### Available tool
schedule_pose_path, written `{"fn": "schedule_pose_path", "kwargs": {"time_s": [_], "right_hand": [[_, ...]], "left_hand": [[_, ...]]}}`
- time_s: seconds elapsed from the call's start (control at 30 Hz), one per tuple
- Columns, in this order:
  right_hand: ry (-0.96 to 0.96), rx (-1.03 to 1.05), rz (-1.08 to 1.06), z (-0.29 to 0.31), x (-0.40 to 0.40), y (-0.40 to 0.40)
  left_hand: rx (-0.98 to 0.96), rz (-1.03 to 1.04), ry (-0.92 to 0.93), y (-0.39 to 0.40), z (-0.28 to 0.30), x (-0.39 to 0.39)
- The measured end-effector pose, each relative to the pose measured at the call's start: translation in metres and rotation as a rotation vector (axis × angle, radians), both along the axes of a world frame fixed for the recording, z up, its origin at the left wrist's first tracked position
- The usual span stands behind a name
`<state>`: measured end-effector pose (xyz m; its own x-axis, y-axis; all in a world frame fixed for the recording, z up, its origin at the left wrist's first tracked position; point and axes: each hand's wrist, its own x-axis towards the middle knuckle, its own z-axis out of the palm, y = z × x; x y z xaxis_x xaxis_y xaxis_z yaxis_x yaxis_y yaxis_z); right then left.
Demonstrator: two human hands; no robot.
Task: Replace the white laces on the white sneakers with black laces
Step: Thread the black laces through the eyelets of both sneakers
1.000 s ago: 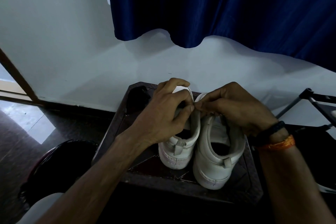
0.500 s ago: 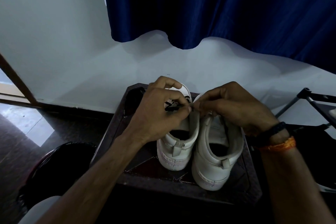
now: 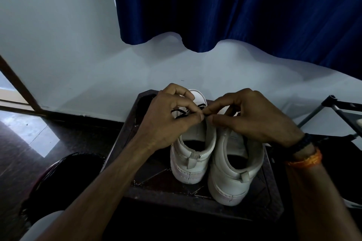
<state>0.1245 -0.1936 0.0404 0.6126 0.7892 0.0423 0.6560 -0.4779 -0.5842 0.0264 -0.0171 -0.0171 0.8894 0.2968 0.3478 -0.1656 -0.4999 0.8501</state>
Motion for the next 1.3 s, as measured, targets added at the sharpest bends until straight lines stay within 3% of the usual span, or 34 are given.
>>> {"fn": "schedule_pose_path", "kwargs": {"time_s": [0.1, 0.2, 0.47, 0.8, 0.97, 1.13, 1.3], "right_hand": [[-0.040, 0.029, -0.018, -0.002, 0.000, 0.001], [-0.047, 0.043, -0.027, -0.003, 0.001, 0.002], [-0.052, 0.069, -0.078, -0.005, 0.000, 0.005], [0.064, 0.076, -0.130, 0.000, -0.004, 0.002], [-0.078, -0.042, -0.296, -0.001, -0.007, 0.000], [0.050, -0.056, -0.303, -0.003, -0.004, 0.000], [0.119, -0.047, -0.317, -0.006, -0.001, 0.000]], "left_hand": [[-0.076, -0.020, 0.005, 0.001, 0.001, 0.001], [-0.027, -0.023, -0.002, 0.004, 0.000, 0.001], [0.500, 0.065, -0.259, -0.001, -0.004, 0.003], [0.487, 0.058, -0.320, 0.001, -0.006, 0.002], [0.524, 0.047, -0.314, -0.004, -0.001, 0.001], [0.599, -0.057, -0.225, -0.004, -0.008, 0.006], [0.590, -0.036, -0.165, -0.006, -0.009, 0.006]]}}
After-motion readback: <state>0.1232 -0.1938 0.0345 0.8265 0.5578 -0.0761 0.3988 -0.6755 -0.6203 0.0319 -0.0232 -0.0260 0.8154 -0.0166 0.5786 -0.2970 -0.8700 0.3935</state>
